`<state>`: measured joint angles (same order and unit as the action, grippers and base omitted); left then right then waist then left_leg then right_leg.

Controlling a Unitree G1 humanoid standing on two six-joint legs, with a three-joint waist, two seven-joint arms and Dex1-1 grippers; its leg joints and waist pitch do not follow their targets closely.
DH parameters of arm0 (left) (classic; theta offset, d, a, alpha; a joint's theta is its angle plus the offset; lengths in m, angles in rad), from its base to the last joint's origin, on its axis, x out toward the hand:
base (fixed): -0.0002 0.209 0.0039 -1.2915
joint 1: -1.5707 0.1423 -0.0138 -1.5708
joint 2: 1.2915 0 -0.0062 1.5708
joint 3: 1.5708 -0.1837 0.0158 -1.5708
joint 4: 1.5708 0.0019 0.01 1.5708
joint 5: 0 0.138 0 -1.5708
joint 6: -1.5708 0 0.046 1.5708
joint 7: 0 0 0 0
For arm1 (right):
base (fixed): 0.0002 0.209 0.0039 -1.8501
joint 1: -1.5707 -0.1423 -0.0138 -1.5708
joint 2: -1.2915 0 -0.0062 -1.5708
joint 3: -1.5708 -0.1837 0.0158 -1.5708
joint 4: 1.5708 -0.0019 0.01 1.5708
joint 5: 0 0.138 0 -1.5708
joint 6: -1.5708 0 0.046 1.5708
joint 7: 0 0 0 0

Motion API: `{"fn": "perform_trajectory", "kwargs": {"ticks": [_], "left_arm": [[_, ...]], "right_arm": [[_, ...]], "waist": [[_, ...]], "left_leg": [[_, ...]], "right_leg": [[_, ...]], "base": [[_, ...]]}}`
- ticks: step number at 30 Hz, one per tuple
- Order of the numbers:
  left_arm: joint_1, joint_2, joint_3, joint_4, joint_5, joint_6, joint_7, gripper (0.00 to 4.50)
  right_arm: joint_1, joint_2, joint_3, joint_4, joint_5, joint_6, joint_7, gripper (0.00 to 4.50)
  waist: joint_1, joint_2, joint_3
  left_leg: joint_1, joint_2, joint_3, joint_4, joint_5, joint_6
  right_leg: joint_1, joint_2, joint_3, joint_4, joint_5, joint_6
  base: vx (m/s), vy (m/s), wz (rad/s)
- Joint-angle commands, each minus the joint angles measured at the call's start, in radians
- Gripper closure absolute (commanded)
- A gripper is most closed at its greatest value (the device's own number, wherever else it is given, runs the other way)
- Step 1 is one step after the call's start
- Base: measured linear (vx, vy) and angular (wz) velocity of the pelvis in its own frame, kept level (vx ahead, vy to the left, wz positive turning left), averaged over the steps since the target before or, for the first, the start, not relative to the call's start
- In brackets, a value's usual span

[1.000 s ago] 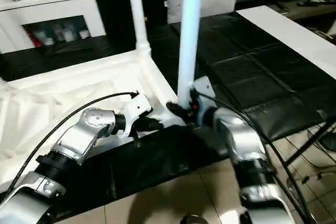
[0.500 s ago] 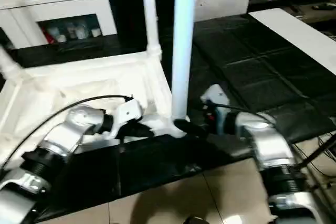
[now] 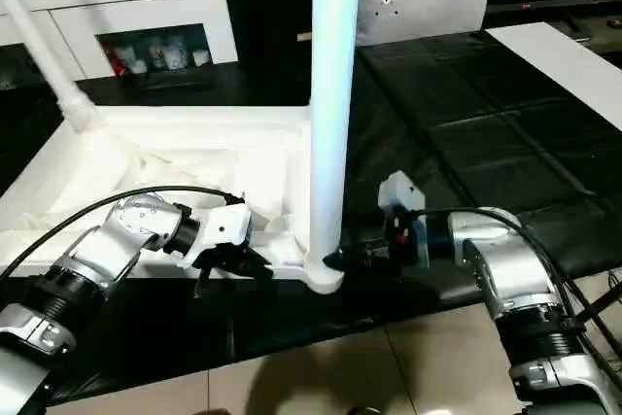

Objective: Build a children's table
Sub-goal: Rotate leg to tighten

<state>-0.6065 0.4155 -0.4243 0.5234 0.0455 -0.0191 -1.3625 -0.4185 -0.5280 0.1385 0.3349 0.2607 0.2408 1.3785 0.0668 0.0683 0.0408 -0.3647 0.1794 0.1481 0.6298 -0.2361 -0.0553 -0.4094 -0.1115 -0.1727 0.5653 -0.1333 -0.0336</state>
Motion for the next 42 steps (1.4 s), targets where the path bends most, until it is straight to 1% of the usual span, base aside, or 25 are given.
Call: {"fn": "perform_trajectory", "kwargs": {"ticks": [1, 4, 5, 7, 8, 9, 11, 12, 13, 15, 24, 26, 30, 31, 32, 33, 34, 35, 36, 37, 38, 39, 40, 41, 42], "left_arm": [[-0.021, -0.004, -0.039, -0.031, 0.006, -0.041, -0.051, 4.50], [-0.024, -0.005, -0.041, -0.023, 0.007, -0.050, -0.053, 4.50], [-0.025, -0.006, -0.042, -0.018, 0.007, -0.057, -0.057, 4.50], [-0.025, -0.006, -0.042, -0.017, 0.007, -0.063, -0.064, 4.50], [-0.022, -0.005, -0.044, -0.020, 0.006, -0.065, -0.071, 4.50], [-0.021, -0.005, -0.044, -0.021, 0.006, -0.065, -0.073, 4.50], [-0.020, -0.005, -0.045, -0.022, 0.006, -0.065, -0.073, 4.50], [-0.020, -0.005, -0.045, -0.022, 0.006, -0.065, -0.073, 4.50], [-0.020, -0.005, -0.046, -0.022, 0.005, -0.066, -0.074, 4.50], [-0.020, -0.004, -0.047, -0.021, 0.004, -0.068, -0.076, 4.50], [-0.016, -0.008, -0.046, -0.019, 0.000, -0.059, -0.077, 4.50], [-0.001, -0.025, -0.027, -0.043, -0.024, -0.009, -0.055, 4.50], [0.008, -0.036, -0.015, -0.063, -0.039, 0.029, -0.038, 4.50], [0.014, -0.043, -0.010, -0.075, -0.043, 0.050, -0.022, 4.50], [0.021, -0.056, -0.002, -0.091, -0.047, 0.084, 0.007, 4.50], [0.026, -0.070, 0.006, -0.103, -0.048, 0.112, 0.037, 4.50], [0.026, -0.070, 0.006, -0.103, -0.048, 0.112, 0.037, 4.50], [0.029, -0.098, 0.017, -0.115, -0.045, 0.150, 0.091, 4.50], [0.030, -0.111, 0.022, -0.119, -0.044, 0.166, 0.116, 4.50], [0.030, -0.127, 0.029, -0.126, -0.042, 0.186, 0.145, 4.50], [0.026, -0.164, 0.040, -0.136, -0.034, 0.231, 0.209, 4.50], [0.026, -0.168, 0.042, -0.137, -0.033, 0.236, 0.216, 4.50], [0.023, -0.189, 0.048, -0.139, -0.029, 0.255, 0.251, 4.50], [0.022, -0.199, 0.051, -0.143, -0.026, 0.267, 0.267, 4.50], [0.022, -0.203, 0.053, -0.145, -0.025, 0.272, 0.274, 4.50]], "right_arm": [[-0.013, -0.010, 0.012, -0.016, 0.020, 0.019, 0.028, 1.30], [-0.015, -0.008, 0.016, -0.015, 0.022, 0.024, 0.042, 1.58], [-0.018, -0.007, 0.019, -0.008, 0.021, 0.018, 0.047, 1.69], [-0.023, -0.005, 0.023, 0.005, 0.019, 0.008, 0.055, 1.79], [-0.028, -0.003, 0.028, 0.016, 0.018, 0.002, 0.064, 2.02], [-0.029, -0.002, 0.028, 0.018, 0.018, 0.001, 0.066, 2.02], [-0.031, -0.001, 0.030, 0.020, 0.018, 0.003, 0.071, 2.18], [-0.031, -0.001, 0.030, 0.020, 0.018, 0.003, 0.071, 2.31], [-0.033, -0.001, 0.032, 0.021, 0.019, 0.005, 0.075, 2.31], [-0.034, 0.000, 0.035, 0.020, 0.020, 0.009, 0.080, 2.50], [-0.016, 0.002, 0.045, -0.002, 0.028, 0.022, 0.092, 2.59], [0.003, 0.011, 0.045, -0.028, 0.037, 0.036, 0.080, 2.59], [0.014, 0.022, 0.039, -0.048, 0.044, 0.050, 0.056, 2.59], [0.022, 0.033, 0.035, -0.063, 0.045, 0.062, 0.029, 2.59], [0.027, 0.057, 0.029, -0.073, 0.031, 0.078, -0.036, 2.59], [0.028, 0.083, 0.024, -0.076, 0.014, 0.084, -0.100, 2.59], [0.028, 0.083, 0.024, -0.076, 0.014, 0.084, -0.100, 2.59], [0.020, 0.129, 0.013, -0.066, -0.016, 0.094, -0.209, 2.59], [0.015, 0.151, 0.009, -0.060, -0.029, 0.096, -0.255, 2.59], [0.011, 0.175, 0.003, -0.056, -0.043, 0.099, -0.308, 2.59], [-0.002, 0.222, -0.005, -0.046, -0.064, 0.113, -0.400, 2.59], [-0.004, 0.228, -0.006, -0.044, -0.066, 0.114, -0.411, 2.59], [-0.013, 0.252, -0.012, -0.034, -0.074, 0.119, -0.456, 2.59], [-0.016, 0.264, -0.015, -0.031, -0.078, 0.122, -0.478, 2.59], [-0.018, 0.269, -0.016, -0.030, -0.080, 0.124, -0.488, 2.59]], "waist": [[0.000, -0.019, -0.075], [0.004, -0.020, -0.075], [0.007, -0.024, -0.074], [0.011, -0.022, -0.073], [0.013, -0.023, -0.073], [0.014, -0.022, -0.073], [0.016, -0.022, -0.073], [0.016, -0.023, -0.074], [0.016, -0.022, -0.073], [0.015, -0.022, -0.072], [0.015, -0.023, -0.073], [0.016, -0.021, -0.073], [0.015, -0.020, -0.072], [0.014, -0.018, -0.071], [0.012, -0.019, -0.070], [0.008, -0.020, -0.068], [0.007, -0.019, -0.067], [0.002, -0.021, -0.064], [-0.010, -0.019, -0.057], [-0.023, -0.021, -0.056], [-0.036, -0.020, -0.055], [-0.046, -0.019, -0.052], [-0.061, -0.018, -0.056], [-0.067, -0.016, -0.059], [-0.081, -0.016, -0.060]], "left_leg": [[-0.003, 0.055, -0.005, -0.073, -0.051, 0.122], [-0.003, 0.055, -0.004, -0.073, -0.048, 0.121], [-0.003, 0.055, -0.004, -0.073, -0.049, 0.117], [-0.003, 0.055, -0.003, -0.074, -0.053, 0.113], [-0.001, 0.054, -0.002, -0.074, -0.060, 0.110], [-0.001, 0.054, -0.002, -0.074, -0.061, 0.108], [-0.001, 0.055, -0.003, -0.074, -0.060, 0.105], [-0.002, 0.054, -0.003, -0.074, -0.058, 0.105], [-0.002, 0.054, -0.003, -0.074, -0.060, 0.104], [-0.002, 0.053, -0.003, -0.075, -0.065, 0.102], [-0.003, 0.053, -0.003, -0.074, -0.058, 0.103], [-0.002, 0.053, -0.002, -0.074, -0.056, 0.101], [-0.001, 0.054, -0.003, -0.076, -0.066, 0.097], [-0.001, 0.052, -0.002, -0.076, -0.075, 0.094], [-0.001, 0.054, -0.004, -0.078, -0.072, 0.087], [-0.003, 0.052, -0.003, -0.079, -0.080, 0.083], [0.001, 0.051, -0.003, -0.080, -0.091, 0.076], [0.003, 0.043, -0.001, -0.079, -0.121, 0.064], [0.003, 0.040, -0.001, -0.081, -0.146, 0.045], [0.010, 0.033, -0.002, -0.077, -0.175, 0.029], [0.009, 0.031, -0.004, -0.077, -0.196, 0.025], [0.010, 0.032, -0.005, -0.077, -0.207, 0.023], [0.007, 0.032, -0.010, -0.077, -0.219, 0.021], [0.006, 0.032, -0.012, -0.077, -0.221, 0.025], [-0.001, 0.036, -0.016, -0.080, -0.220, 0.034]], "right_leg": [[0.073, -0.059, 0.066, -0.051, -0.291, -0.148], [0.072, -0.059, 0.066, -0.052, -0.304, -0.141], [0.071, -0.058, 0.066, -0.054, -0.317, -0.134], [0.070, -0.059, 0.066, -0.055, -0.333, -0.129], [0.069, -0.059, 0.066, -0.056, -0.345, -0.125], [0.069, -0.060, 0.066, -0.057, -0.349, -0.123], [0.069, -0.059, 0.066, -0.057, -0.351, -0.119], [0.069, -0.059, 0.066, -0.056, -0.348, -0.118], [0.069, -0.058, 0.065, -0.057, -0.352, -0.117], [0.069, -0.058, 0.065, -0.059, -0.362, -0.113], [0.070, -0.058, 0.065, -0.058, -0.358, -0.110], [0.069, -0.057, 0.065, -0.059, -0.357, -0.110], [0.069, -0.057, 0.065, -0.061, -0.367, -0.109], [0.069, -0.057, 0.064, -0.063, -0.381, -0.105], [0.070, -0.058, 0.065, -0.064, -0.380, -0.102], [0.070, -0.056, 0.064, -0.065, -0.392, -0.099], [0.068, -0.056, 0.063, -0.069, -0.411, -0.094], [0.068, -0.055, 0.059, -0.078, -0.466, -0.074], [0.065, -0.054, 0.055, -0.086, -0.518, -0.056], [0.064, -0.053, 0.046, -0.098, -0.578, -0.025], [0.065, -0.052, 0.040, -0.104, -0.607, -0.007], [0.062, -0.050, 0.038, -0.108, -0.615, -0.002], [0.069, -0.052, 0.031, -0.109, -0.613, 0.007], [0.072, -0.053, 0.030, -0.109, -0.597, 0.005], [0.075, -0.052, 0.032, -0.106, -0.563, -0.001]], "base": [[0.000, 0.000, 0.00], [0.000, 0.000, 0.00], [0.000, 0.000, 0.00], [0.000, 0.000, 0.00], [0.000, 0.000, 0.00], [0.000, 0.000, 0.00], [0.000, 0.000, 0.00], [0.000, 0.000, 0.00], [0.000, 0.000, 0.00], [0.000, 0.000, 0.00], [0.000, 0.000, 0.00], [0.000, 0.000, 0.00], [0.000, 0.000, 0.00], [0.000, 0.000, 0.00], [0.000, 0.000, 0.00], [0.000, 0.000, 0.00], [0.000, 0.000, 0.00], [0.000, 0.000, 0.00], [0.000, 0.000, 0.00], [0.000, 0.000, 0.00], [0.000, 0.000, 0.00], [0.000, 0.000, 0.00], [0.000, 0.000, 0.00], [0.000, 0.000, 0.00], [0.000, 0.000, 0.00]]}}
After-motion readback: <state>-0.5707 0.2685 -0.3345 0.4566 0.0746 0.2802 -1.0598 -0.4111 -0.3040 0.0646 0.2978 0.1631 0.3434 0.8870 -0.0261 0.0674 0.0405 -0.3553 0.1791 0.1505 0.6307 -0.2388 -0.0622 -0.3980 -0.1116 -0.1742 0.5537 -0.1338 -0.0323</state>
